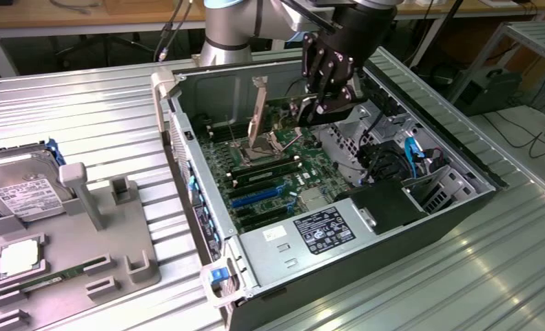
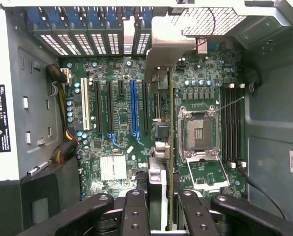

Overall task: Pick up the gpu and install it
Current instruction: 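Insert the gpu into the slot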

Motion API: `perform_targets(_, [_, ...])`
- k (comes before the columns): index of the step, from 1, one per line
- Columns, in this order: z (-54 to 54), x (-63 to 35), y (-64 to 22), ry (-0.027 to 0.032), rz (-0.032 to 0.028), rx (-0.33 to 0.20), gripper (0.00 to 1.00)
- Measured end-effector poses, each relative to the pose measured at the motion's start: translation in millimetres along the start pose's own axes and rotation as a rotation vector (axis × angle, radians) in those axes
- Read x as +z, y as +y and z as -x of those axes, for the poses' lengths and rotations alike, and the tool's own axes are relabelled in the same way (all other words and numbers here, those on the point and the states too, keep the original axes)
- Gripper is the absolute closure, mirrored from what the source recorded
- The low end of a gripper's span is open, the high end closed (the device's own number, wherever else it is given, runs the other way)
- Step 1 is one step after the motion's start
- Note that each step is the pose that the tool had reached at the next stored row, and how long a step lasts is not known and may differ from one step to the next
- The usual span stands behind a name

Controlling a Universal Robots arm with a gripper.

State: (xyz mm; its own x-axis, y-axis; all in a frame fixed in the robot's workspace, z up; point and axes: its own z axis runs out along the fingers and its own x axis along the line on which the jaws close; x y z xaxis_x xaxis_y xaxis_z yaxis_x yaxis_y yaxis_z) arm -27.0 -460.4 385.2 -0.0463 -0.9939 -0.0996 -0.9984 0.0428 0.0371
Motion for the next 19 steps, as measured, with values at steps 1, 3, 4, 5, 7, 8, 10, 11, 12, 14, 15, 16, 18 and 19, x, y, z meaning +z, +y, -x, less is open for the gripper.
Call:
perform_targets(1, [0.0, 0.4, 0.0, 0.0000, 0.0000, 0.000, 0.72])
perform_targets(3, [-0.1, 1.1, 0.0, 0.0000, 0.0000, 0.000, 0.72])
perform_targets(4, [-0.1, 1.5, -0.1, 0.0000, 0.0000, 0.000, 0.72])
perform_targets(5, [-0.2, 1.8, -0.1, 0.0000, 0.0000, 0.000, 0.72])
perform_targets(7, [-0.3, 2.5, -0.1, 0.0000, 0.0000, 0.000, 0.72])
perform_targets(8, [-0.3, 2.9, -0.1, 0.0000, 0.0000, 0.000, 0.72])
perform_targets(10, [-0.4, 3.6, -0.1, 0.0000, 0.0000, 0.000, 0.72])
perform_targets(11, [-0.4, 4.0, -0.2, 0.0000, 0.0000, 0.000, 0.72])
perform_targets(12, [-0.5, 4.4, -0.2, 0.0000, 0.0000, 0.000, 0.72])
perform_targets(14, [-0.8, 7.9, -0.3, 0.0000, 0.0000, 0.000, 0.72])
perform_targets(15, [-0.9, 8.4, -0.3, 0.0001, 0.0000, 0.000, 0.72])
perform_targets(16, [-0.9, 8.8, -0.3, 0.0001, 0.0000, 0.000, 0.72])
perform_targets(18, [-1.0, 9.6, -0.4, 0.0001, 0.0000, 0.000, 0.72])
perform_targets(19, [-1.0, 10.1, -0.4, -0.0001, 0.0000, 0.000, 0.72])
